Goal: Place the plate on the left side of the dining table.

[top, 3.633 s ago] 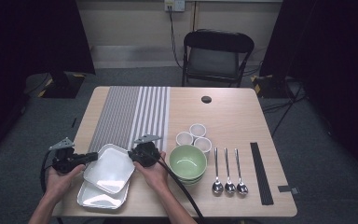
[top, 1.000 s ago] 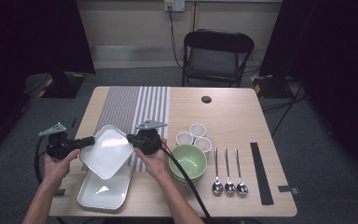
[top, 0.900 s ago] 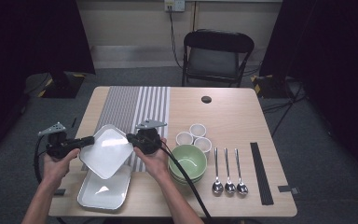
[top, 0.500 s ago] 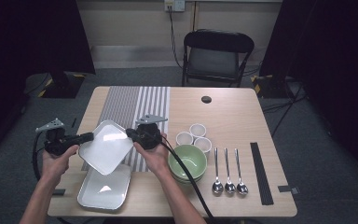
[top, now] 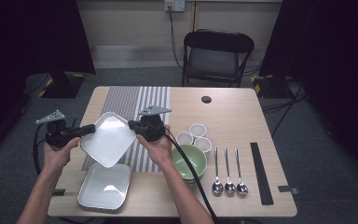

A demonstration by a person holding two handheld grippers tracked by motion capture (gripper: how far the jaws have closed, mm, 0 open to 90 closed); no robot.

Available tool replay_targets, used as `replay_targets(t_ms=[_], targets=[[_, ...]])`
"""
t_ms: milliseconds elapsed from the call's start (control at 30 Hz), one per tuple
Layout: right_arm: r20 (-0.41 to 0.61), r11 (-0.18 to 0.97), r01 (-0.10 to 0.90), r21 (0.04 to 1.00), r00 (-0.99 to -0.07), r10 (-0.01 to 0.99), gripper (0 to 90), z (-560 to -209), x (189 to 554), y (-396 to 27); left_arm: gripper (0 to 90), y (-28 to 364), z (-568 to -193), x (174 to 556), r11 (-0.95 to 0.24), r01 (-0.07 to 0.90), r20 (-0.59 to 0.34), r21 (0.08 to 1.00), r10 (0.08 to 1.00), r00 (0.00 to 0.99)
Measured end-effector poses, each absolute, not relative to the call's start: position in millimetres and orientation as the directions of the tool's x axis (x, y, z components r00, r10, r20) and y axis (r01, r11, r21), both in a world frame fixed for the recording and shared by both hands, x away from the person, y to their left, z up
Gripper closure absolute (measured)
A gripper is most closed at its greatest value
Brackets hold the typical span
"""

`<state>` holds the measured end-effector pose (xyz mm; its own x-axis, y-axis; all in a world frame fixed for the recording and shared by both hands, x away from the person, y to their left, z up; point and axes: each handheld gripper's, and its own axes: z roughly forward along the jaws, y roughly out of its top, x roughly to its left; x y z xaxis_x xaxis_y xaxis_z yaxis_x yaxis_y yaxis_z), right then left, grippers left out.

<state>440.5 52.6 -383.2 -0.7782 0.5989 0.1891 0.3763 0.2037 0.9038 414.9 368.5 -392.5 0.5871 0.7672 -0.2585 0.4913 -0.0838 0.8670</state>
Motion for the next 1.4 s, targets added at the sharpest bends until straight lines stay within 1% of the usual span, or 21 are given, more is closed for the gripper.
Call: replay_targets(t_ms=[200, 367, 600, 733, 967, 1067, 1167, 1267, 1400], targets=[[0.171, 0.227, 0.373, 0.9, -0.78, 0.602, 88.5, -377.3, 443.3, 42.4, 88.0, 359.4, -387.9, 420.9, -0.083, 0.486, -0.264, 0.87, 0.754, 0.601], [0.175, 0.217, 0.373, 0.902, -0.775, 0.607, 88.4, -373.0, 448.1, 33.8, 88.1, 351.1, -383.4, 428.2, -0.089, 0.481, -0.258, 0.872, 0.752, 0.607], [0.179, 0.225, 0.389, 0.893, -0.766, 0.617, 87.9, -375.6, 465.1, 25.0, 88.2, 340.5, -382.7, 444.1, -0.105, 0.496, -0.254, 0.862, 0.757, 0.602], [0.177, 0.217, 0.39, 0.895, -0.757, 0.629, 87.4, -372.3, 471.7, 22.3, 88.1, 336.8, -383.4, 453.3, -0.089, 0.502, -0.271, 0.86, 0.755, 0.598], [0.181, 0.22, 0.405, 0.887, -0.745, 0.642, 86.8, -373.7, 487.9, 17.0, 88.4, 327.8, -375.5, 471.6, -0.124, 0.507, -0.242, 0.853, 0.767, 0.594], [0.183, 0.219, 0.408, 0.886, -0.743, 0.643, 86.6, -372.7, 497.5, 14.9, 88.4, 326.1, -374.6, 480.0, -0.123, 0.512, -0.246, 0.85, 0.766, 0.593], [0.174, 0.23, 0.409, 0.883, -0.741, 0.649, 86.3, -372.6, 502.8, 14.3, 88.5, 323.6, -375.9, 485.9, -0.117, 0.515, -0.251, 0.849, 0.769, 0.589], [0.171, 0.239, 0.417, 0.877, -0.735, 0.656, 85.8, -375.9, 515.0, 11.5, 88.5, 320.0, -385.0, 496.9, -0.11, 0.527, -0.268, 0.842, 0.764, 0.587], [0.162, 0.254, 0.434, 0.864, -0.719, 0.676, 84.7, -384.4, 519.4, 10.5, 88.5, 315.3, -392.0, 500.1, -0.127, 0.533, -0.256, 0.837, 0.77, 0.585]])
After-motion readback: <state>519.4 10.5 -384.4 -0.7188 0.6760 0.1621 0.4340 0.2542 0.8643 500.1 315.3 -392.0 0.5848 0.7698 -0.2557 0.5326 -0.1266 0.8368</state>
